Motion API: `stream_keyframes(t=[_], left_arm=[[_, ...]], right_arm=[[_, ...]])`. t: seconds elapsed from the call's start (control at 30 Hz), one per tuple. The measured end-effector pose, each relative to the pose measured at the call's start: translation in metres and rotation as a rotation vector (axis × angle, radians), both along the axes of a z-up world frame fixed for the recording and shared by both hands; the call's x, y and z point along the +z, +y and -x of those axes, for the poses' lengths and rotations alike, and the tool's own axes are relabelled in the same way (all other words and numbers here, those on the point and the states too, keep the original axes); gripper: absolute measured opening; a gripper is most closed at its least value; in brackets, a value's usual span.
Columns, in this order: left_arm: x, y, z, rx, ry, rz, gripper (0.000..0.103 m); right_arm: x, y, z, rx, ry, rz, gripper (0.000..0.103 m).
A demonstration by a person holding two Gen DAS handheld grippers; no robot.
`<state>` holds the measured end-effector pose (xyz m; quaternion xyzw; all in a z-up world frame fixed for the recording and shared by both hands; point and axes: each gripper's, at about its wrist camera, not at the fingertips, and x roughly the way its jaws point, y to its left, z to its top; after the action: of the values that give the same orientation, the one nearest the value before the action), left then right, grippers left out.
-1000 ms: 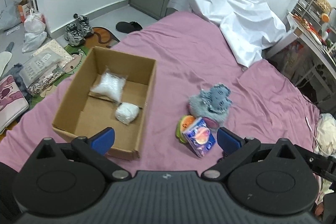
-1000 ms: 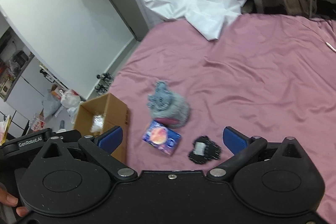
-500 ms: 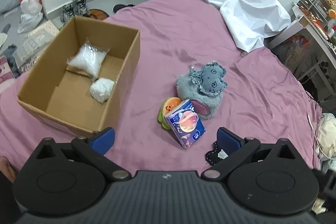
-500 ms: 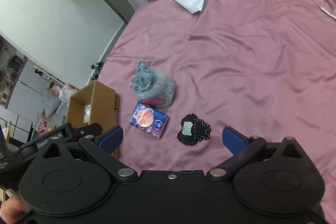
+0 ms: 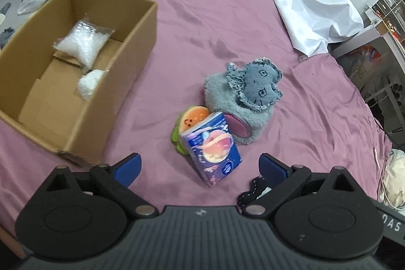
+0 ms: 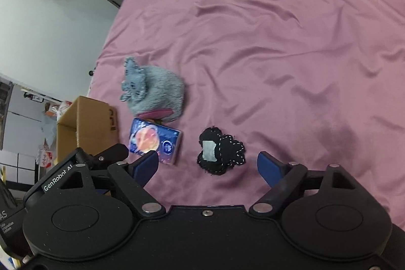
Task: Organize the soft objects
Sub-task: 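Move both tools back toward the remaining soft items, then grasp the black-and-white plush with right tool while left tool grasps the blue printed box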
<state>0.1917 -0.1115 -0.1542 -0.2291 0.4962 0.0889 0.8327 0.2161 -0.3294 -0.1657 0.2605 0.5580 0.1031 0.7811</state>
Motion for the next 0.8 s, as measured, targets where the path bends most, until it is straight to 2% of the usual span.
stream_keyframes(t=[0.1,0.2,0.33,0.4,0.5,0.6,0.67,0.7,0.73,0.8], left_arm=[[-0.009,-0.006,-0.01,-0.004,0.011,0.012,0.099],[-0.022,-0.007,-0.019,0.015,0.041,0.002,0.094],[-0.038,-0.002,-0.029,0.047,0.085,0.01,0.094],[-0.044,-0.001,-0.033,0.053,0.098,0.017,0.094],[-0.053,-0.001,-0.037,0.068,0.119,0.049,0.087],[-0.056,-0.002,-0.039,0.081,0.116,0.06,0.079],[-0.056,-0.003,-0.039,0.089,0.109,0.081,0.066],[-0.055,-0.005,-0.04,0.093,0.105,0.089,0.062],[-0.053,-0.006,-0.039,0.095,0.1,0.091,0.053],[-0.049,-0.01,-0.038,0.097,0.096,0.078,0.048]], right_arm=[[-0.007,0.004,-0.007,-0.002,0.022,0.012,0.083],[-0.02,0.014,-0.018,0.005,0.053,0.026,0.084],[-0.041,0.018,-0.03,-0.014,0.118,-0.008,0.084],[-0.046,0.018,-0.032,-0.033,0.128,-0.007,0.082],[-0.047,0.017,-0.032,-0.047,0.123,0.002,0.075],[-0.049,0.016,-0.03,-0.058,0.124,0.008,0.061],[-0.05,0.016,-0.031,-0.068,0.127,0.003,0.041],[-0.051,0.015,-0.03,-0.068,0.126,-0.011,0.036],[-0.051,0.016,-0.029,-0.063,0.123,-0.026,0.031],[-0.05,0.017,-0.027,-0.051,0.116,-0.052,0.021]])
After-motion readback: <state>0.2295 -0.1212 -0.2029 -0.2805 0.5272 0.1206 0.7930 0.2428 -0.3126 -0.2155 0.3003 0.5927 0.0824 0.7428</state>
